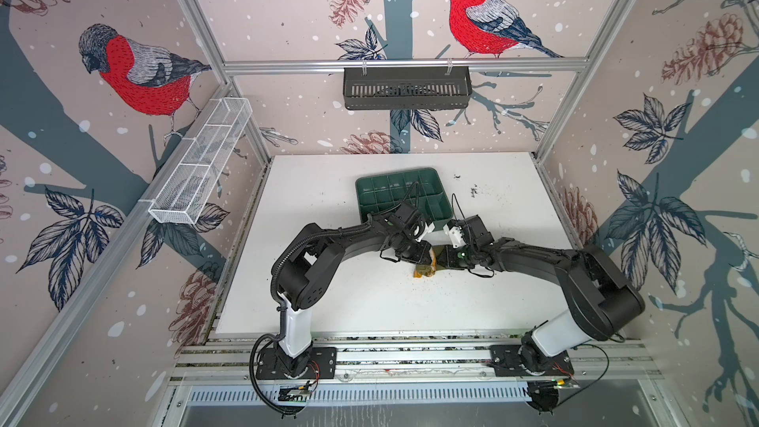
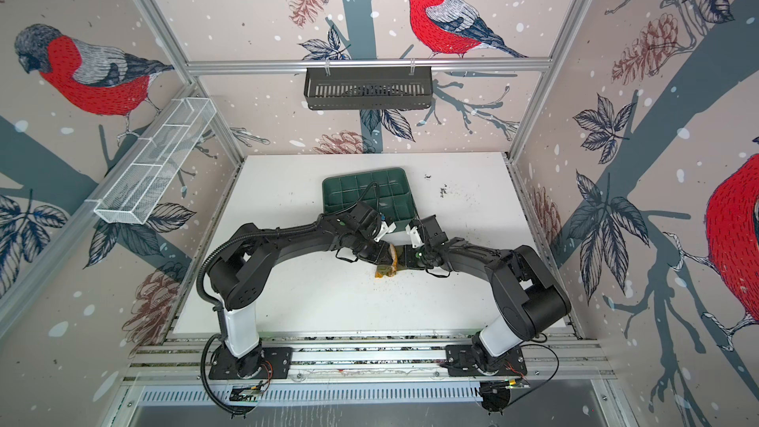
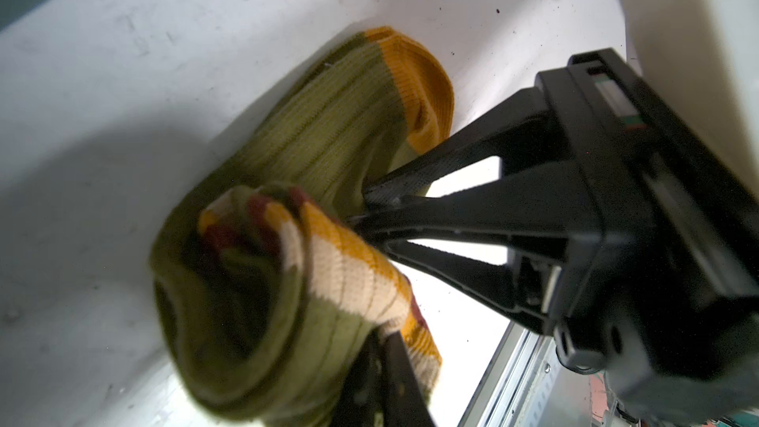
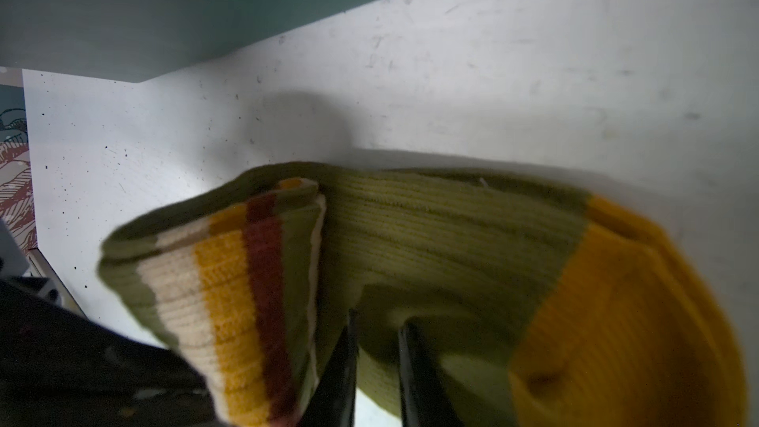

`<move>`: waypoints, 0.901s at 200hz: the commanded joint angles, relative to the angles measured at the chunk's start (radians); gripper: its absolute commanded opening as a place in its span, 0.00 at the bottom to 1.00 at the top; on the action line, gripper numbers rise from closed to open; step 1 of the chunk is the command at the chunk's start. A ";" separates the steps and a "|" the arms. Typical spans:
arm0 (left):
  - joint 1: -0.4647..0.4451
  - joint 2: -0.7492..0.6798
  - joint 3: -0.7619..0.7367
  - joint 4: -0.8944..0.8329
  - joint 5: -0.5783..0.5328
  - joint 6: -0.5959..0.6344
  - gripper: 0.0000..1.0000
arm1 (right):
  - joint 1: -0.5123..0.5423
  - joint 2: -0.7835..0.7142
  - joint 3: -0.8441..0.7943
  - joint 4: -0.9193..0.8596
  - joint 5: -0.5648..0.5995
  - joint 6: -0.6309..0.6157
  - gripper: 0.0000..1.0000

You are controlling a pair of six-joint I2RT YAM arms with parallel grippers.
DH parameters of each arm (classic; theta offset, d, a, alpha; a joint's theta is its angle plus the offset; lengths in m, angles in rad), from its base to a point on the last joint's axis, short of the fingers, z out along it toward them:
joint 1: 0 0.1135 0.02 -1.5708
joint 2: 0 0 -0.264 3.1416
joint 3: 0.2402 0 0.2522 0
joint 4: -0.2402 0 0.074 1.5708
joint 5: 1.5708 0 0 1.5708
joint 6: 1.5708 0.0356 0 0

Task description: Roll the socks

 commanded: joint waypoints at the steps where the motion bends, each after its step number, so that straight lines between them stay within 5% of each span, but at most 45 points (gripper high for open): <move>1: 0.000 0.015 0.008 0.005 -0.004 0.021 0.07 | -0.005 -0.026 -0.002 -0.034 0.012 -0.010 0.22; 91: 0.000 0.047 0.010 0.017 -0.002 0.025 0.06 | -0.016 -0.152 0.015 -0.020 -0.055 -0.004 0.20; 180: 0.000 0.055 0.025 0.027 -0.004 0.019 0.06 | 0.010 -0.078 0.017 0.065 -0.078 0.024 0.18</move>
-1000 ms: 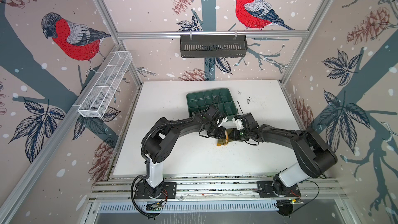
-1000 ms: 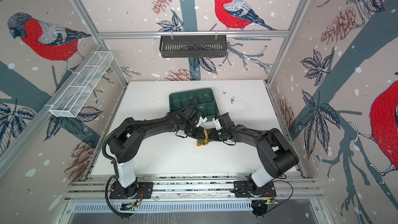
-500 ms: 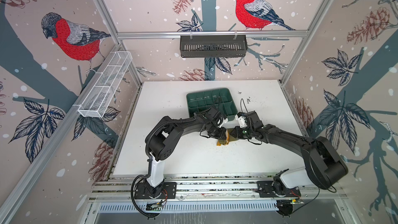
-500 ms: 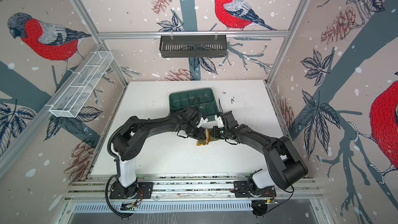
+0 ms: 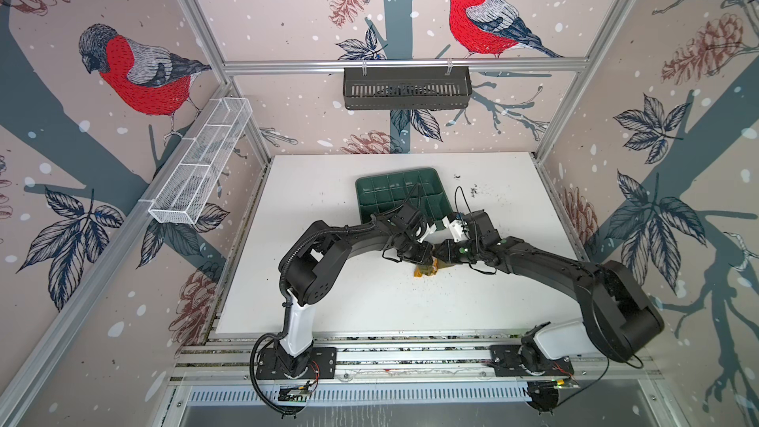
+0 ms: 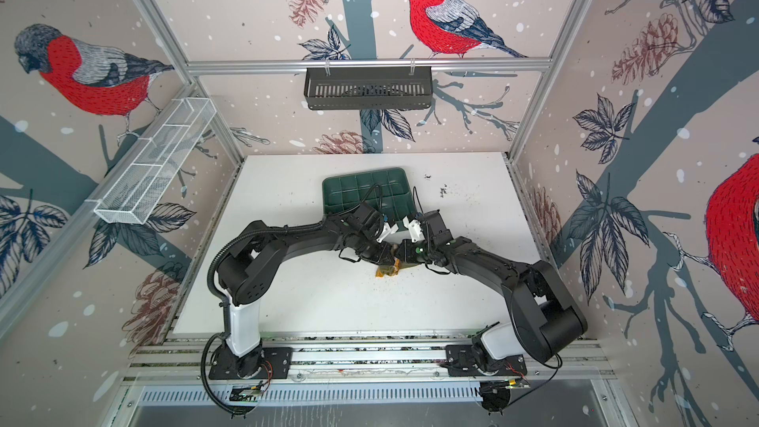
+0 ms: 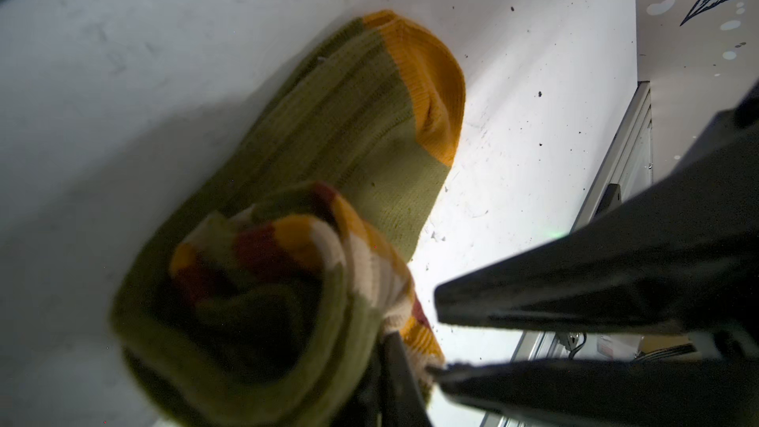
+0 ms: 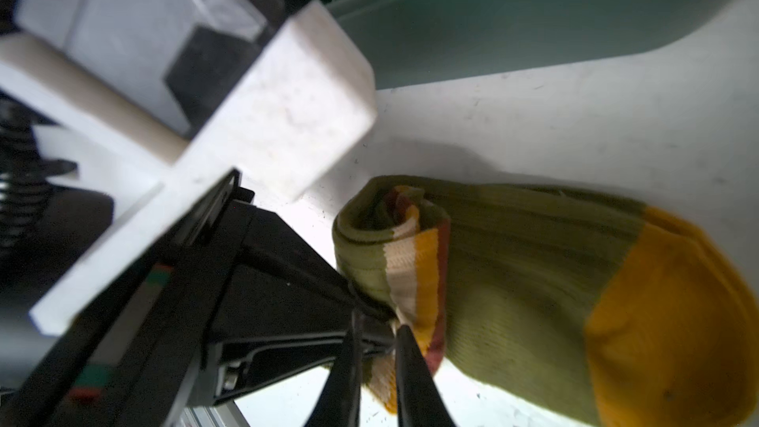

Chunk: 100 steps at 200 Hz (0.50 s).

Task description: Roll the socks

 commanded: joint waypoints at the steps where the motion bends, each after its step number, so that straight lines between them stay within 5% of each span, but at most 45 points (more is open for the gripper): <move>1: 0.000 0.005 0.007 0.002 -0.011 0.007 0.06 | 0.003 0.025 0.005 0.050 -0.007 0.018 0.18; 50: 0.000 -0.004 -0.001 0.012 0.004 0.004 0.07 | 0.002 0.110 0.019 0.091 0.008 0.024 0.17; 100: 0.001 -0.039 -0.040 0.041 0.020 -0.004 0.28 | -0.001 0.167 0.024 0.097 0.051 0.019 0.16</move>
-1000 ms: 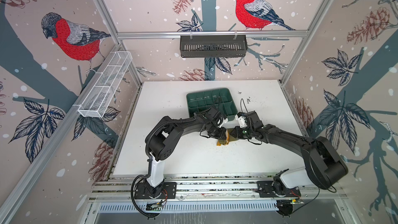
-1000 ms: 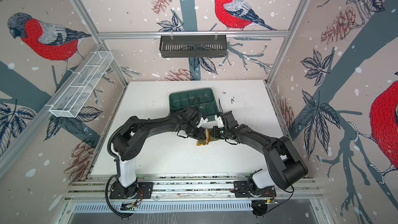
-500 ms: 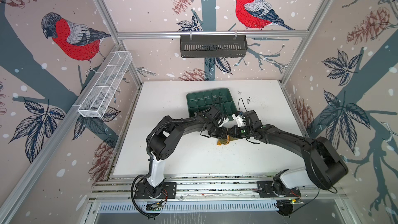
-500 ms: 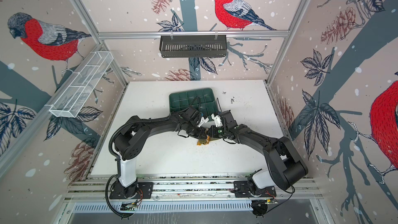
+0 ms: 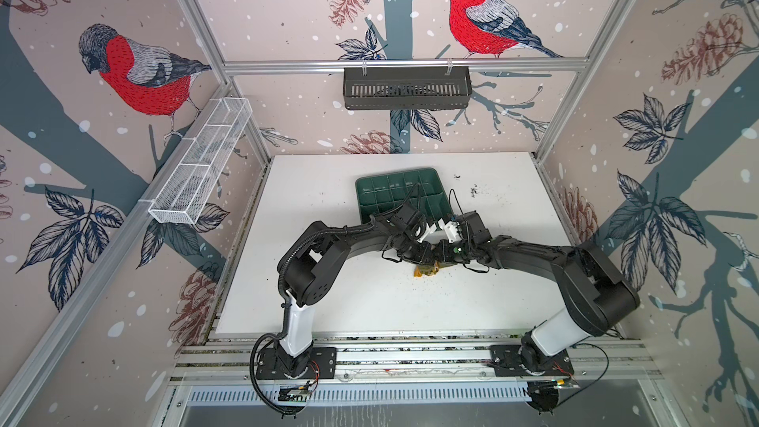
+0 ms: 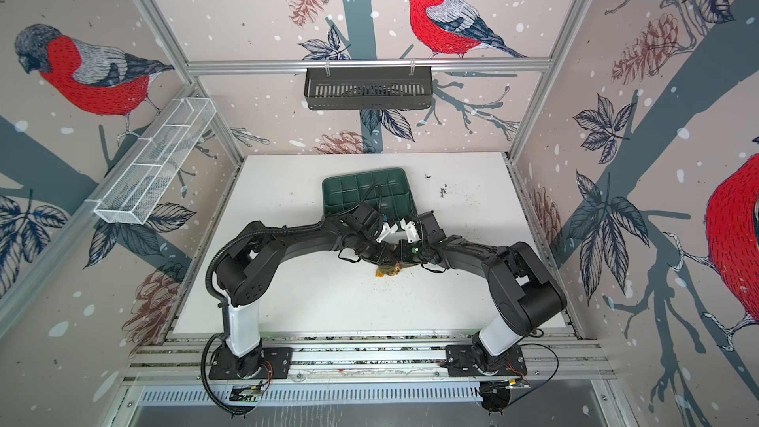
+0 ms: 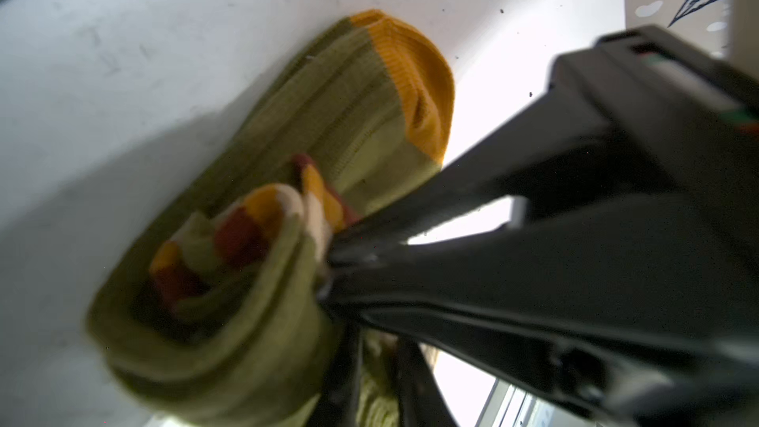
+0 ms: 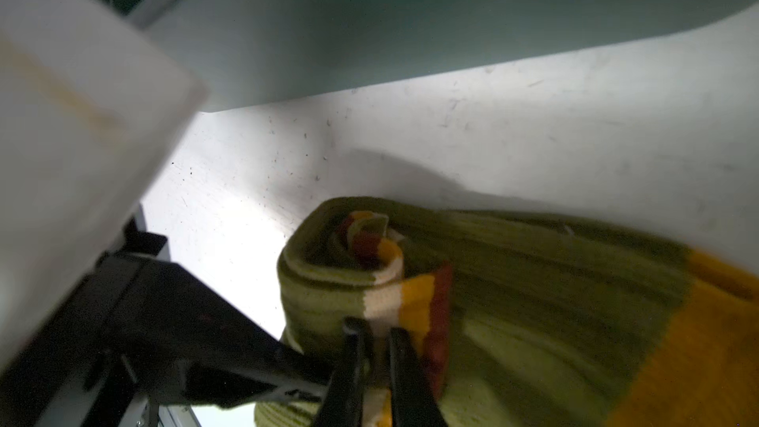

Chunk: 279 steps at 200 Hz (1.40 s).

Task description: Roll the socks

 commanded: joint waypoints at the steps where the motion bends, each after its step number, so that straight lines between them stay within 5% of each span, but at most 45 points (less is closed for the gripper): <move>1: 0.002 -0.021 -0.017 0.018 0.002 -0.001 0.28 | -0.001 0.017 0.005 0.010 0.043 0.001 0.16; 132: 0.123 -0.229 -0.215 0.098 -0.015 -0.057 0.35 | -0.001 0.063 0.009 0.005 0.057 -0.014 0.15; 279: 0.172 -0.163 -0.388 0.457 0.107 -0.191 0.48 | 0.028 0.065 0.008 -0.003 0.043 -0.011 0.14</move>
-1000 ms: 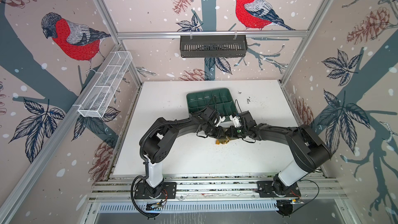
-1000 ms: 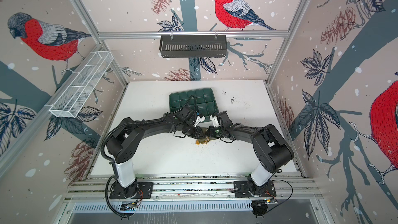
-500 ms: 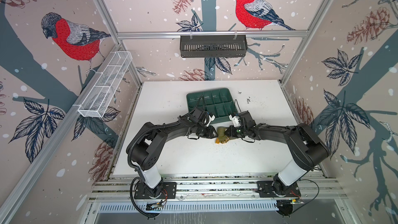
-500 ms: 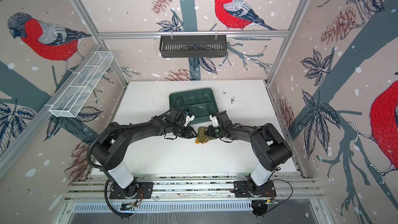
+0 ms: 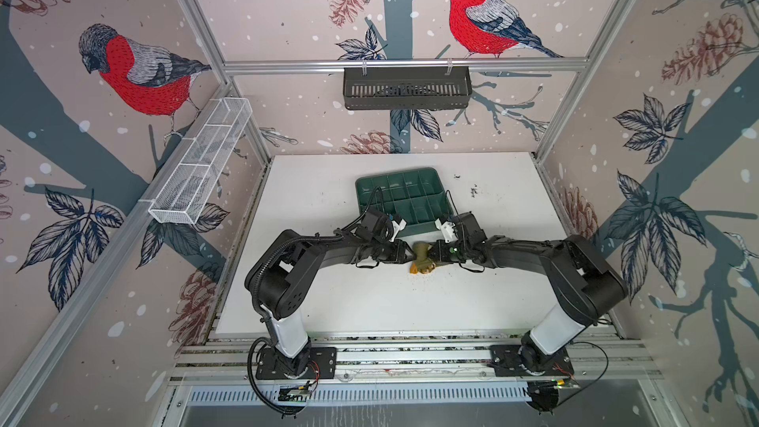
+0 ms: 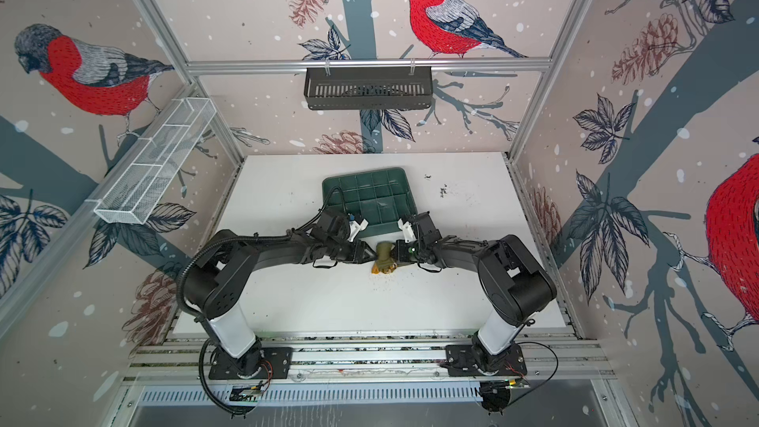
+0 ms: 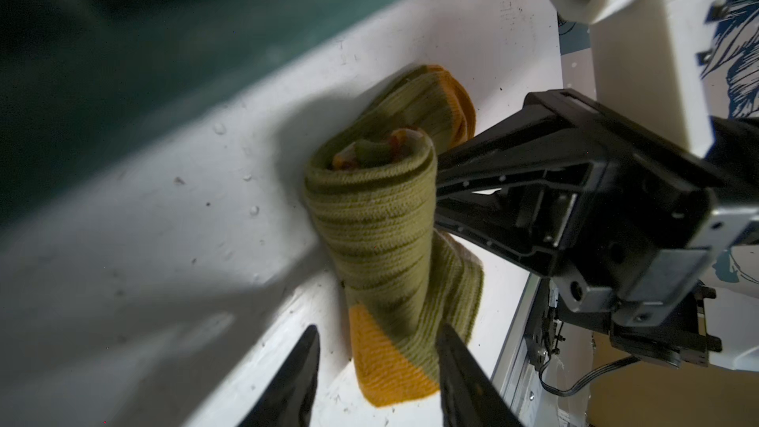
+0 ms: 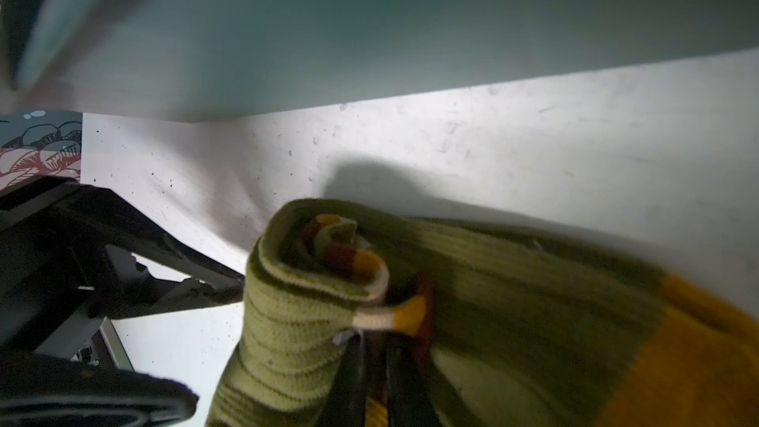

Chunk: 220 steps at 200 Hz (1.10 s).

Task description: Roll the socks

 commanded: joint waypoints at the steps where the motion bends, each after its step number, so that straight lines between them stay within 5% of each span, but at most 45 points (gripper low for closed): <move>1: 0.003 0.016 -0.015 0.070 0.029 -0.027 0.48 | 0.007 0.003 0.001 -0.065 0.018 -0.009 0.14; 105: 0.005 0.021 -0.087 0.042 0.015 -0.007 0.50 | 0.023 0.020 0.015 -0.065 0.017 -0.003 0.13; 220: 0.003 0.028 -0.167 0.210 0.075 -0.095 0.46 | 0.061 0.043 0.019 -0.015 -0.028 0.043 0.13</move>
